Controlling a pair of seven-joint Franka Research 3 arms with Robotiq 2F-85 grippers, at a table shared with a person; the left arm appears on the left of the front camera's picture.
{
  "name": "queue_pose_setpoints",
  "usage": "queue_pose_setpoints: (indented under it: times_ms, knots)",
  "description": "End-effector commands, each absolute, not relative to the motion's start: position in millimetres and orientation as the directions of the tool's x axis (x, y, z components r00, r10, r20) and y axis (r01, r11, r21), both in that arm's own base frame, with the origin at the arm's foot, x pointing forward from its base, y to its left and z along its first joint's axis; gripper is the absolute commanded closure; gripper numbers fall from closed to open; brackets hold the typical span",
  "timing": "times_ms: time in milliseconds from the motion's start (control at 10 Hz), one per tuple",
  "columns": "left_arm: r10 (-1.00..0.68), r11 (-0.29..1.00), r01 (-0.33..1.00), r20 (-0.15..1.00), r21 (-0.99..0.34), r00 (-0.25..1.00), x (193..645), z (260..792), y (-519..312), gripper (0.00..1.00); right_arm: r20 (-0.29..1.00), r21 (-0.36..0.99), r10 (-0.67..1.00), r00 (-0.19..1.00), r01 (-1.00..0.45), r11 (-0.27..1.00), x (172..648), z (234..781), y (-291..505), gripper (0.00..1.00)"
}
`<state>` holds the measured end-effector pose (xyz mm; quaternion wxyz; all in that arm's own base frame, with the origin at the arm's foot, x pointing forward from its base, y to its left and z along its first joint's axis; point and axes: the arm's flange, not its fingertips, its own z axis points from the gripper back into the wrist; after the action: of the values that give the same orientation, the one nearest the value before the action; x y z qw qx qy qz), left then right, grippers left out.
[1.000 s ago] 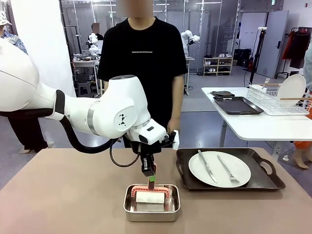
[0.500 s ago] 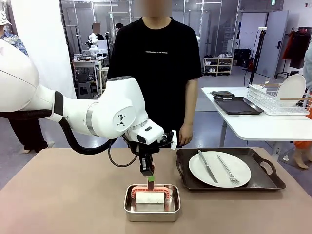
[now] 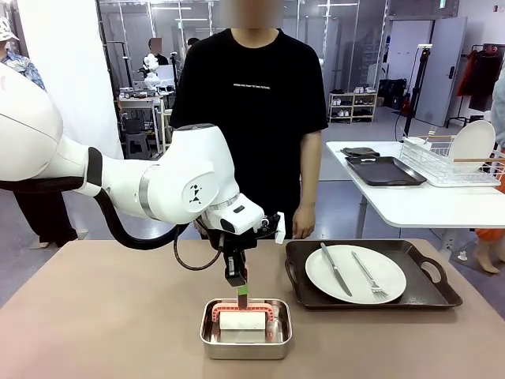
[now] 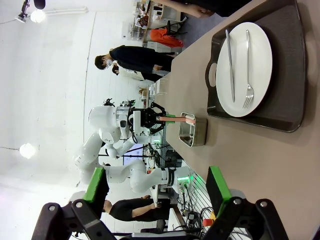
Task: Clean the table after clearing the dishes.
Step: Place the Lint Roller back on top of the Airtight Container.
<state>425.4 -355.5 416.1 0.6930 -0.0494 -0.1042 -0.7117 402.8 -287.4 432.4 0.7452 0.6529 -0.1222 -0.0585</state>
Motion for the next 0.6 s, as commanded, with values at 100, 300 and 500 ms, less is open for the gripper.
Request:
queue_pose_setpoints:
  times_ms: [100,300,500]
  knots:
    - [-0.990,-0.056,0.998,0.129,-0.015,-0.054,420,360,-347,0.79,0.112,0.987,-0.246,0.963,-0.079,0.141,401,436,-287,0.00]
    - [-0.976,-0.017,0.997,0.214,0.079,-0.034,426,416,-355,0.79,0.112,0.987,-0.246,0.963,-0.079,0.141,401,436,-287,0.00]
    - [-0.976,-0.017,0.997,0.214,0.079,-0.034,426,416,-355,0.79,0.112,0.987,-0.246,0.963,-0.079,0.141,401,436,-287,0.00]
